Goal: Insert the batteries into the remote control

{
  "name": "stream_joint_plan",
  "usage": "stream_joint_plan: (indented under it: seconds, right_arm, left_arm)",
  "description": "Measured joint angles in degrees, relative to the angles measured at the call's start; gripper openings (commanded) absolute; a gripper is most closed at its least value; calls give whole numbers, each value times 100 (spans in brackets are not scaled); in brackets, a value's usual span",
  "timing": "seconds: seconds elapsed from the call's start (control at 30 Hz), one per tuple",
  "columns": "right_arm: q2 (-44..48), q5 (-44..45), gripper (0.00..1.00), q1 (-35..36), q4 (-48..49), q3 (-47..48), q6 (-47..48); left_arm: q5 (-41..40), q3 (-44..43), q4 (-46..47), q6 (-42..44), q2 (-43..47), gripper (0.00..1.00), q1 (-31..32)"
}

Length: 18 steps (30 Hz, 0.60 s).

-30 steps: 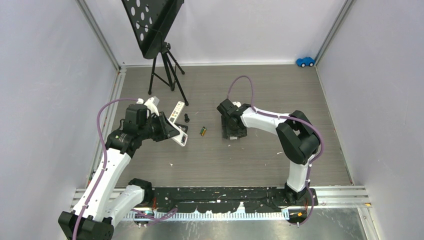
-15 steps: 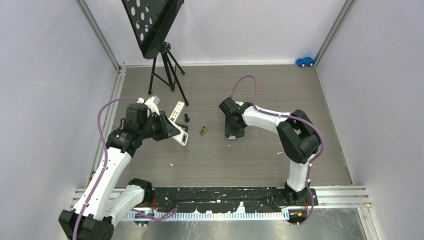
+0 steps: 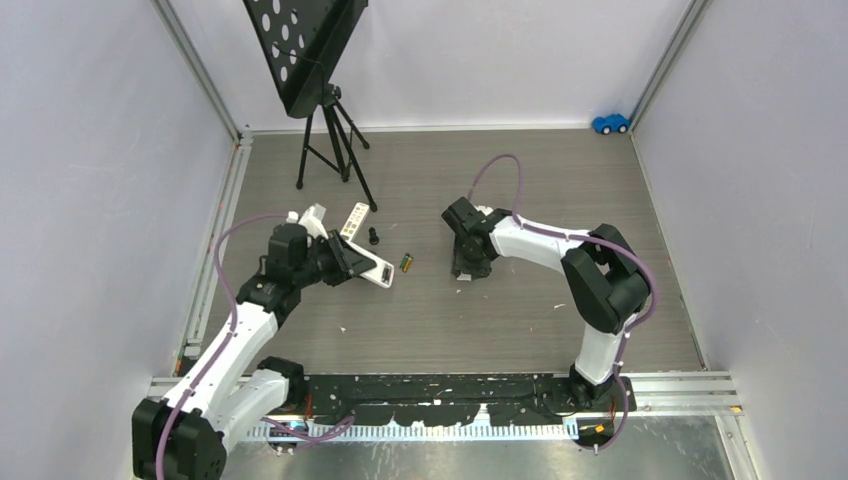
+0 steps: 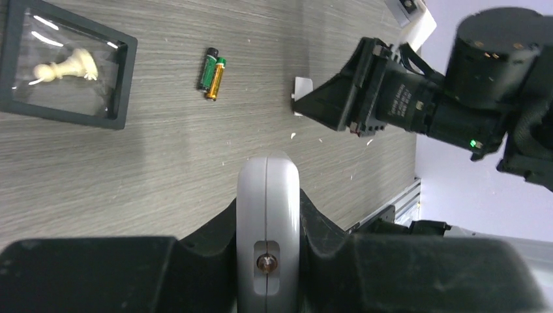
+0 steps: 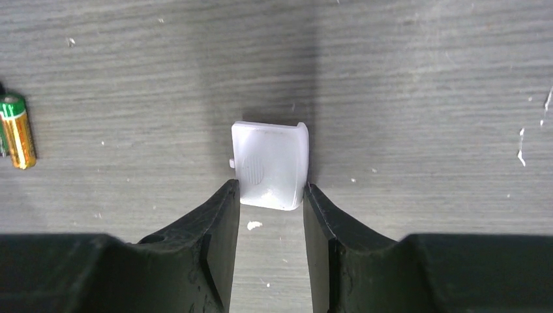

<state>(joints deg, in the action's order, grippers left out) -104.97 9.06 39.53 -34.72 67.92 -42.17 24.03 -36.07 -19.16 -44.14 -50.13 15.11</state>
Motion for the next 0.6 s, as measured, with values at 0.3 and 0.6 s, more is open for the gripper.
stream_joint_plan:
  seconds: [0.3, 0.6]
  right_arm:
    - [999, -435, 41, 0, 400, -728, -334]
    - [1742, -1115, 41, 133, 1128, -1239, -896]
  left_arm:
    - [-308, 955, 2527, -951, -835, 0, 658]
    - [-522, 966, 3899, -1399, -1862, 0, 1126]
